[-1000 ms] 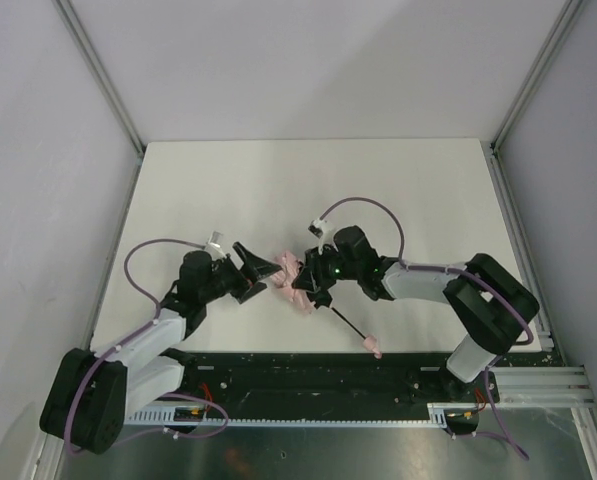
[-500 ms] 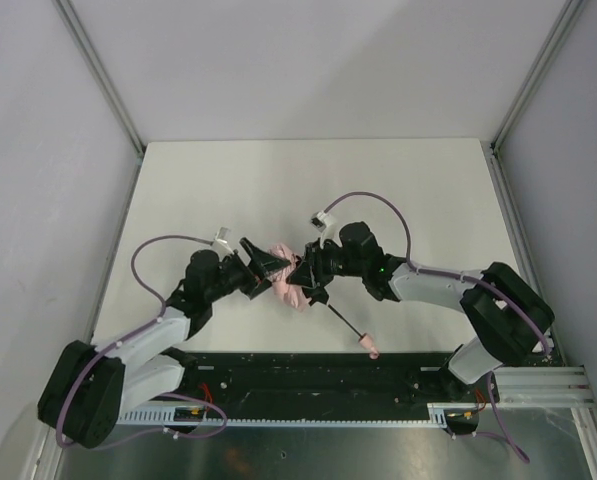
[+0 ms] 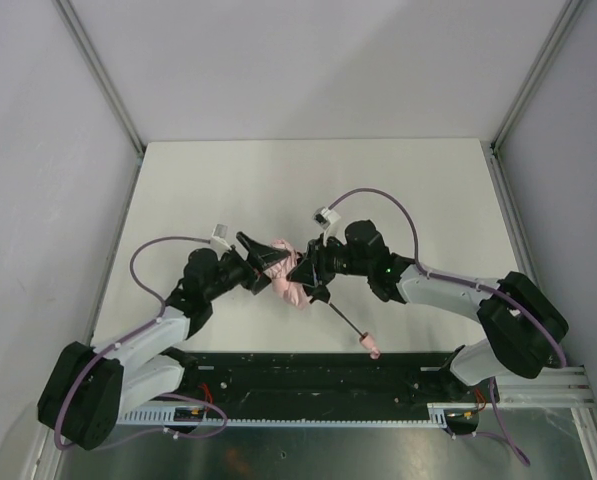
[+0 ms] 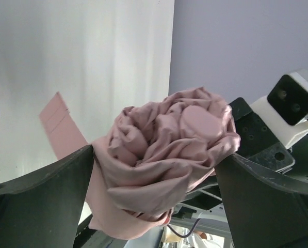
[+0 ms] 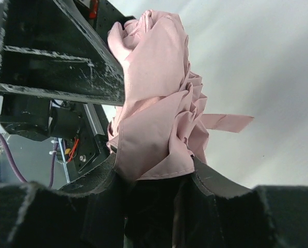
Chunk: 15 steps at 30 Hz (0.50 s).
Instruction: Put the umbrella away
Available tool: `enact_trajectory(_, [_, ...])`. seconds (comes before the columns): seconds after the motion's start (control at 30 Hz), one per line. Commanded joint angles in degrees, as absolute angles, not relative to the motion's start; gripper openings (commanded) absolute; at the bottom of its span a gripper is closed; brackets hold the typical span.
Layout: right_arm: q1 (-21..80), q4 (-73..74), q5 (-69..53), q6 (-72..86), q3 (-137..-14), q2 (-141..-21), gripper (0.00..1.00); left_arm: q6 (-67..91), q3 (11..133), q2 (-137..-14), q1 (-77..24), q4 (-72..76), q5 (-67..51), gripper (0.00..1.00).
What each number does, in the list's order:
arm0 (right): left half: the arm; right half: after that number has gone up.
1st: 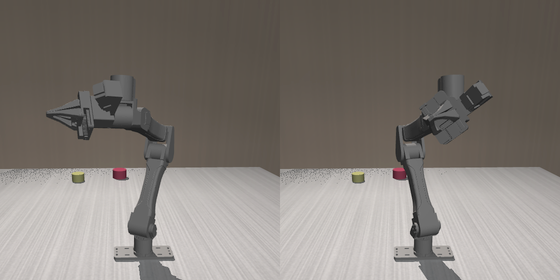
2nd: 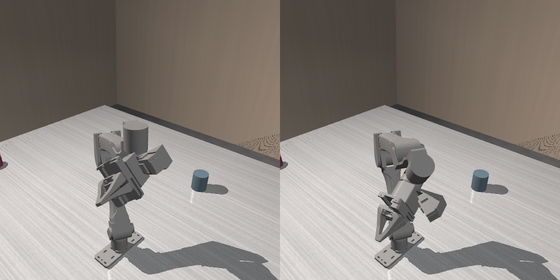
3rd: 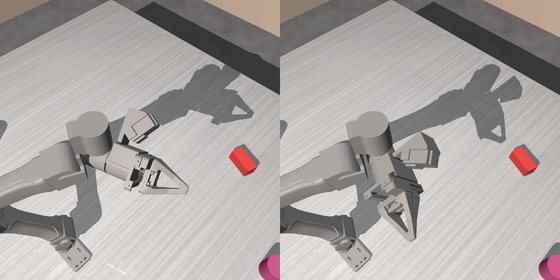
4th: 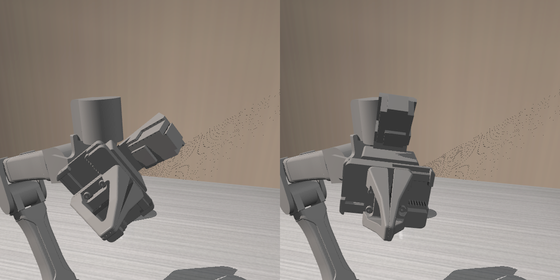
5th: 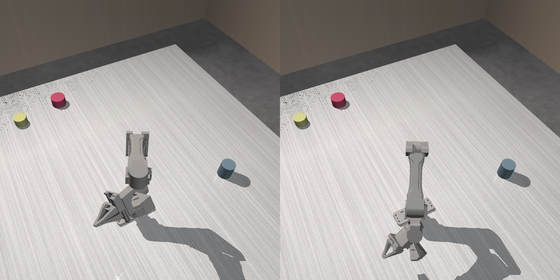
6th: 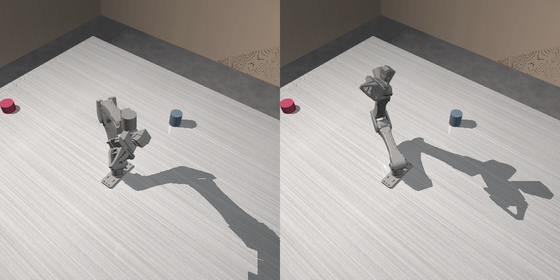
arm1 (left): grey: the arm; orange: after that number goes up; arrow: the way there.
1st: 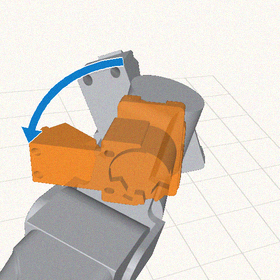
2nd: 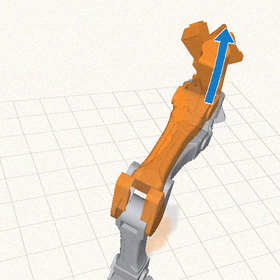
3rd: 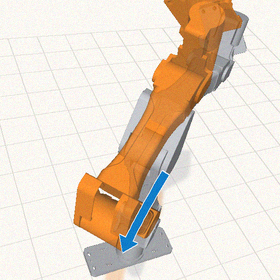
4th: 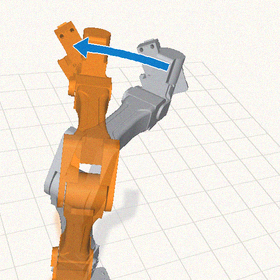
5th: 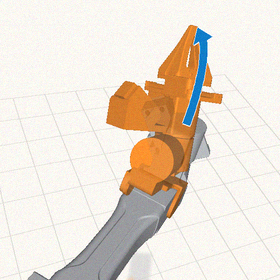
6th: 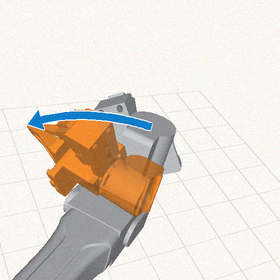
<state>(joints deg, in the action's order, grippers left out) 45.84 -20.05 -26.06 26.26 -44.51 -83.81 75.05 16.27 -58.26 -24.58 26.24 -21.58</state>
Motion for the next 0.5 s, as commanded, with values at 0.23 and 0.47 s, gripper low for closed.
enact_trajectory(0.23, [47.78, -13.72, -22.96, 20.79, -48.23, -77.97, 0.00, 68.95, 21.61, -54.58, -24.47, 24.88, -19.70, 0.99])
enact_trajectory(0.47, [48.25, -11.47, -21.56, 20.45, -49.56, -76.86, 0.00, 68.85, 23.84, -56.97, -24.30, 23.77, -24.15, 0.99])
